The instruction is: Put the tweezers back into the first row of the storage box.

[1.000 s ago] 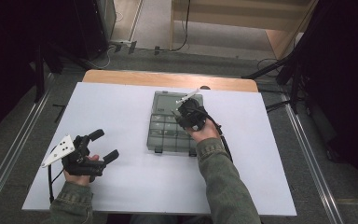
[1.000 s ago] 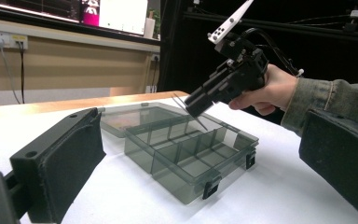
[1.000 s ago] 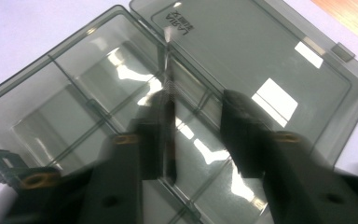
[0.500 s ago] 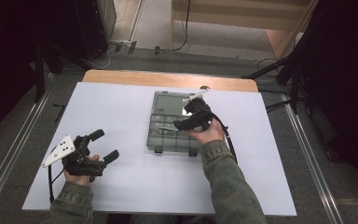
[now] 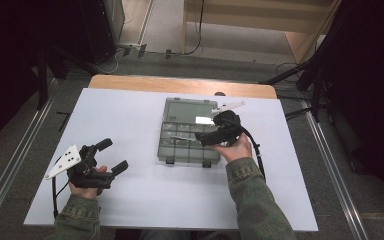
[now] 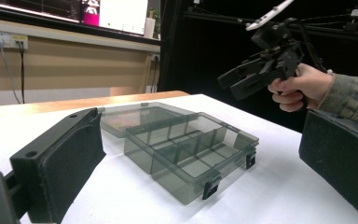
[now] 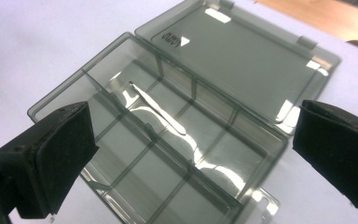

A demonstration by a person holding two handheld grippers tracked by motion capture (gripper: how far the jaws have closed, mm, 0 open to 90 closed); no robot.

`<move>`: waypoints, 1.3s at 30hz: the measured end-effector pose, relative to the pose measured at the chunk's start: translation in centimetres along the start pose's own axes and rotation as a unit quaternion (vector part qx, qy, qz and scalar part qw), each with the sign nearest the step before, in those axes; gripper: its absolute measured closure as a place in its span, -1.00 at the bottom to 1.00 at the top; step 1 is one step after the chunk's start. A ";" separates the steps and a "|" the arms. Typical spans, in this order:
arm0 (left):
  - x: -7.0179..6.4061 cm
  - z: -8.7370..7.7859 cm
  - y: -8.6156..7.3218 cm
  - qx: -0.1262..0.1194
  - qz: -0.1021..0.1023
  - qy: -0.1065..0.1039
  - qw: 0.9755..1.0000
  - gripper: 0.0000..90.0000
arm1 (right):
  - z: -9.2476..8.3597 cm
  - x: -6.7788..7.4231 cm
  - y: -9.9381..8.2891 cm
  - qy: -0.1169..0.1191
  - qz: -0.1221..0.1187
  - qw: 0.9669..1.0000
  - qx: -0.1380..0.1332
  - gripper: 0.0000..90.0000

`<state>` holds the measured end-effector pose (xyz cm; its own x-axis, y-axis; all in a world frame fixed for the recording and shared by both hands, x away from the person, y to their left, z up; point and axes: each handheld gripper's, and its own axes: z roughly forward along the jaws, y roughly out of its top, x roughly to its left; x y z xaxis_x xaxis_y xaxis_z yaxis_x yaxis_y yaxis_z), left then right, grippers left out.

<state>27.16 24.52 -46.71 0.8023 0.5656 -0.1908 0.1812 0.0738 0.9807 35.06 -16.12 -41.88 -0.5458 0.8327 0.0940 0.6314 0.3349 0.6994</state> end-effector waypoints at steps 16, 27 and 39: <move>-0.1 0.2 0.0 0.002 0.003 -0.001 1.000 -1.00 | -4.8 -0.6 -4.7 -0.034 0.009 0.997 -0.069 -1.00; -0.1 0.2 0.0 0.004 0.003 0.001 1.000 -1.00 | -6.4 -1.1 -8.1 -0.031 0.026 0.992 -0.118 -1.00; -0.1 0.3 0.0 0.006 0.006 0.000 1.000 -1.00 | -7.8 -1.5 -11.4 -0.046 0.038 0.986 -0.155 -1.00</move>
<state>27.22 24.19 -46.73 0.8038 0.5670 -0.1798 0.1787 0.0581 0.9822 24.42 -24.60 -44.45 -0.4420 0.8915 0.0992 0.4622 0.1316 0.8770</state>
